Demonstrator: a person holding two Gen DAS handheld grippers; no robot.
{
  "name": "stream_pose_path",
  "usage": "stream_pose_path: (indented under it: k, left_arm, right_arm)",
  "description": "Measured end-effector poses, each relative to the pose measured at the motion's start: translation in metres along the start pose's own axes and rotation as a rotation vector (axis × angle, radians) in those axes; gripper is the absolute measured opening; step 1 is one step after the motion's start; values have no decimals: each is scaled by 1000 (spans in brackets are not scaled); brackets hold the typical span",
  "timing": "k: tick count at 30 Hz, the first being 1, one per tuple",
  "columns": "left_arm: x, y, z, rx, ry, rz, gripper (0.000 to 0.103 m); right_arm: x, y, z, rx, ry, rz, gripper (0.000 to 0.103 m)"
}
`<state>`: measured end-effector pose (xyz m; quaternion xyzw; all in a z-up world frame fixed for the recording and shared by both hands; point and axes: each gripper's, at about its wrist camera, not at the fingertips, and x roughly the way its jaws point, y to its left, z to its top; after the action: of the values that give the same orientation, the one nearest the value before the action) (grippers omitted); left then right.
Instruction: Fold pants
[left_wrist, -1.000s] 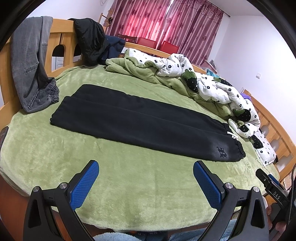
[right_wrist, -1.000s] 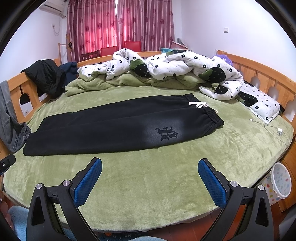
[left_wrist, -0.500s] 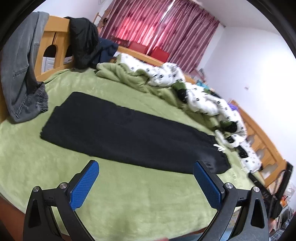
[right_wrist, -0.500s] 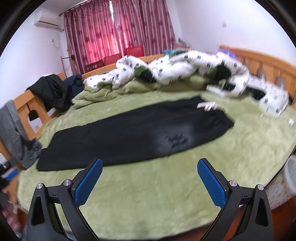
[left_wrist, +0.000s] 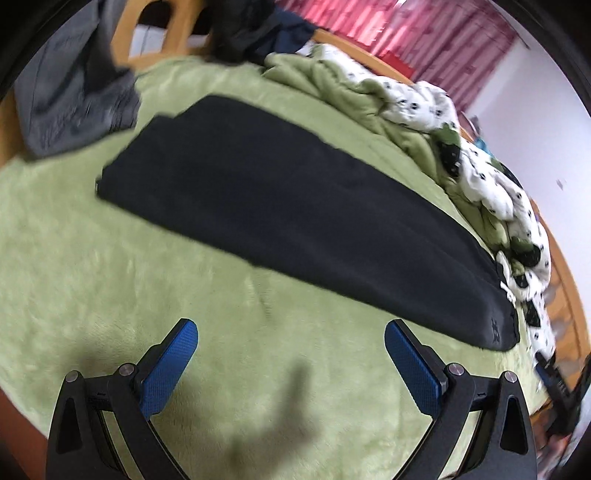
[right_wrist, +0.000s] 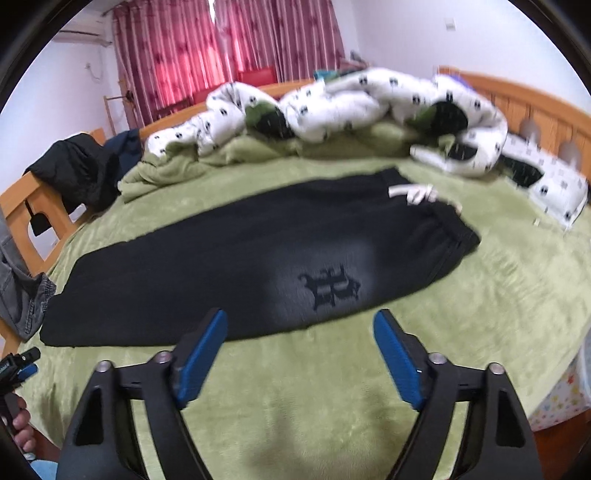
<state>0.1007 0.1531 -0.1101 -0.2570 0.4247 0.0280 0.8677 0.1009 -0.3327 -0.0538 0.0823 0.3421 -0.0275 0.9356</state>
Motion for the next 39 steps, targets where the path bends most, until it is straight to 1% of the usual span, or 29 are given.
stream_pose_path:
  k: [3,8,10,12,14,16,17,18,19,20,21,22,23,24,25,26,28,30,33,36,38,39]
  left_arm:
    - [16,14,-3,-30,-7,-14,102]
    - [41,21,-4,-61,4,-98,99]
    - [48,23,-2,-82,-13,-105,94]
    - [51,25,1,-102,-40,-116,93]
    - [56,27,8,-124,-49,-132,92]
    - [64,29,15,-152,-49,-124,86]
    - [67,30,19,-162,-57,-121,85]
    - [70,29,22,-165,-60,-119,81]
    - [73,28,26,-165,-64,-112,75]
    - [78,27,32,-168,-68,-92,72]
    - [82,27,36,-172,-65,-76,63]
    - [84,28,38,-175,-65,-64,46]
    - [85,29,42,-182,-70,-46,32]
    - [85,29,48,-176,-70,-43,9]
    - [84,29,51,-169,-66,-51,9]
    - [79,28,56,-164,-71,-72,9]
    - [67,22,66,-145,-103,-91,9]
    - [53,10,83,-91,-147,-90,9]
    - [46,-7,109,-18,-203,-86,9]
    - [53,-28,138,51,-236,-45,9]
    - [68,-39,160,89,-253,-7,9]
    - [72,-43,165,98,-259,0,9]
  right_arm:
    - [29,-13,-10,23,49,8,75]
    - [65,-37,-25,96,102,22,75]
    - [78,-47,-28,135,121,26,75]
    - [88,-57,-28,179,132,33,75]
    - [98,-69,-26,233,137,49,75]
    - [108,-82,-24,308,140,67,75]
    - [113,-86,-23,326,140,60,75]
    - [118,-89,-22,336,141,52,75]
    - [124,-92,-20,342,137,55,75]
    - [127,-92,-19,346,134,56,76]
    - [131,-92,-16,347,126,56,76]
    - [135,-90,-13,336,116,50,75]
    - [139,-88,-9,325,109,44,68]
    - [142,-86,-6,316,103,35,59]
    - [147,-84,-1,303,102,23,33]
    - [151,-83,2,296,109,12,14]
    - [151,-81,13,285,94,10,11]
    - [142,-76,27,256,50,24,10]
    - [128,-65,56,195,-19,43,10]
    - [127,-53,88,141,-63,58,10]
    - [132,-43,109,98,-87,55,10]
    - [136,-38,118,78,-101,48,10]
